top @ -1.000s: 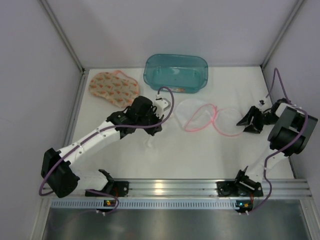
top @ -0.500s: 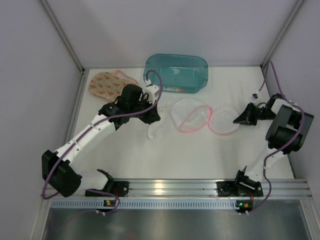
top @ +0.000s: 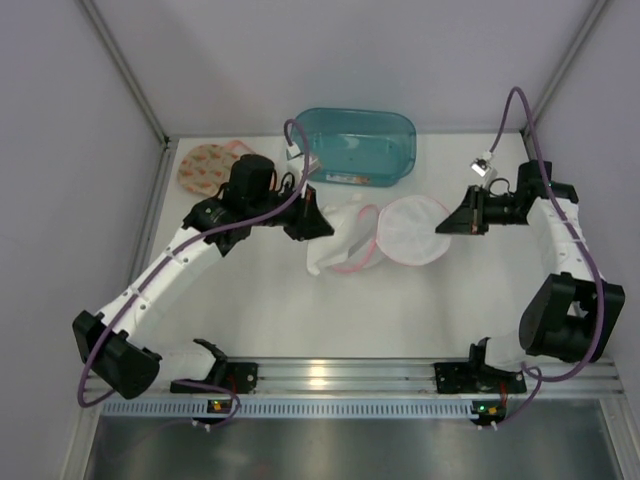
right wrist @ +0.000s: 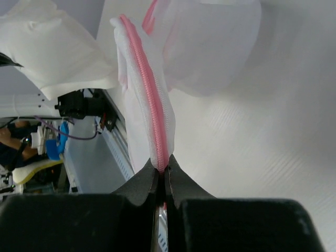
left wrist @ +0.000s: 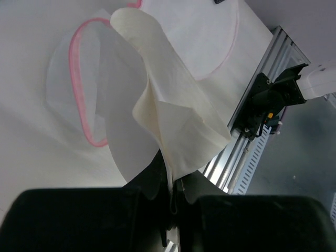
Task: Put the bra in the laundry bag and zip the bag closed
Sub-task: Place the bra in the laundry bag.
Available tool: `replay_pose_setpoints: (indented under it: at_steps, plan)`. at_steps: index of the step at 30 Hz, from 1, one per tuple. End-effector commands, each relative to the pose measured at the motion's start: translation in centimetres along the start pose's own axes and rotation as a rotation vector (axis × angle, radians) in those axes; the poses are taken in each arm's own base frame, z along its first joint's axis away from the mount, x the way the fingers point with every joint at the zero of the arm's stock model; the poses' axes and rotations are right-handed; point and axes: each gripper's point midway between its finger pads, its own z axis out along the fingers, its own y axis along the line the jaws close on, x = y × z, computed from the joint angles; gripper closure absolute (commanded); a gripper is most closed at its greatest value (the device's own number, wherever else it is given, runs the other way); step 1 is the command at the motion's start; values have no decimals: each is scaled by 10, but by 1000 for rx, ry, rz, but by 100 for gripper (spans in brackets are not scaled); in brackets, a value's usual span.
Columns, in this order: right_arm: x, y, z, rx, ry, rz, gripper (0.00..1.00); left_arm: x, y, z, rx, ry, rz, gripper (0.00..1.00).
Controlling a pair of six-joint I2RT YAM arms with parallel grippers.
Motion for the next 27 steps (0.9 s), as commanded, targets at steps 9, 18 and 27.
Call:
replay_pose_setpoints:
  at_steps: [9, 18, 27]
  plan:
    - [19, 24, 4, -73, 70, -7, 100, 12, -11, 25, 204, 57, 100, 100]
    - [24, -2, 2, 2, 74, 59, 100, 47, 21, 73, 209, 200, -32, 100]
    - [22, 10, 2, -47, 51, 47, 100, 93, 84, 96, -109, 282, -179, 100]
